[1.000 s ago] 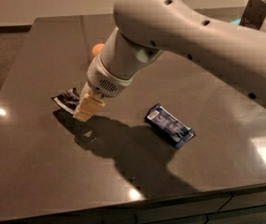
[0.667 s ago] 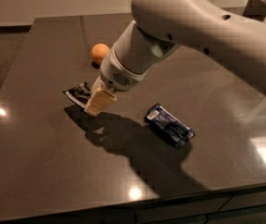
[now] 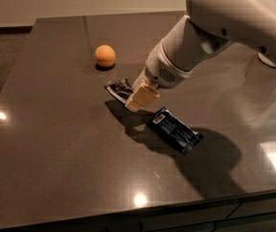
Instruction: Move rxbar chocolate near rxbar blueberry
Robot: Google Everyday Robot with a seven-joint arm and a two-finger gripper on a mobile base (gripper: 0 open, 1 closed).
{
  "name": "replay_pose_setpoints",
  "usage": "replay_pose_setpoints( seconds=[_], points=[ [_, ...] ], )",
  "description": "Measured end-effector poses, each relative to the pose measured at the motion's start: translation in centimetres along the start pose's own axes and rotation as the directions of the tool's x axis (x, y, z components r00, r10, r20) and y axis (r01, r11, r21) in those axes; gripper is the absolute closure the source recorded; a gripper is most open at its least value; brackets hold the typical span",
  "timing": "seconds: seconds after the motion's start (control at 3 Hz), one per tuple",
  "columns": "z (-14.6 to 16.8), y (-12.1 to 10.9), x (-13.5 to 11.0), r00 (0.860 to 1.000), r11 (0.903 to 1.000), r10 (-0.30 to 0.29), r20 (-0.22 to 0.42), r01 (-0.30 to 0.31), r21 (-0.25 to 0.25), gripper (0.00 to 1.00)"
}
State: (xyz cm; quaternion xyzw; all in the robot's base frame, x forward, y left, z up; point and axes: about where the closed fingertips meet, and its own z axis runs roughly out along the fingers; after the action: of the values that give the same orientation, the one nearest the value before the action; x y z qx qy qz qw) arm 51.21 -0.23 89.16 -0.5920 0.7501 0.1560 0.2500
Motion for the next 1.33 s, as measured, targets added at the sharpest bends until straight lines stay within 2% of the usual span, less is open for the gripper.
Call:
replay_pose_setpoints(
  seconds=[0.33, 0.67, 1.0, 1.33],
  points=[
    [-0.9, -1.3, 3.9, 0.997, 0.9982, 0.056, -0.052, -0.055, 0.026, 0.96],
    [-1.1, -1.8, 5.5, 0.994, 0.9961, 0.082, -0.076, -0.079, 0.038, 0.74],
    [-1.4, -2.0, 5.9, 0.993, 0.9957, 0.088, -0.081, -0.085, 0.037, 0.50],
    [-1.3, -1.7, 5.9, 0.993, 0.9965, 0.082, -0.079, -0.080, 0.022, 0.21]
  ],
)
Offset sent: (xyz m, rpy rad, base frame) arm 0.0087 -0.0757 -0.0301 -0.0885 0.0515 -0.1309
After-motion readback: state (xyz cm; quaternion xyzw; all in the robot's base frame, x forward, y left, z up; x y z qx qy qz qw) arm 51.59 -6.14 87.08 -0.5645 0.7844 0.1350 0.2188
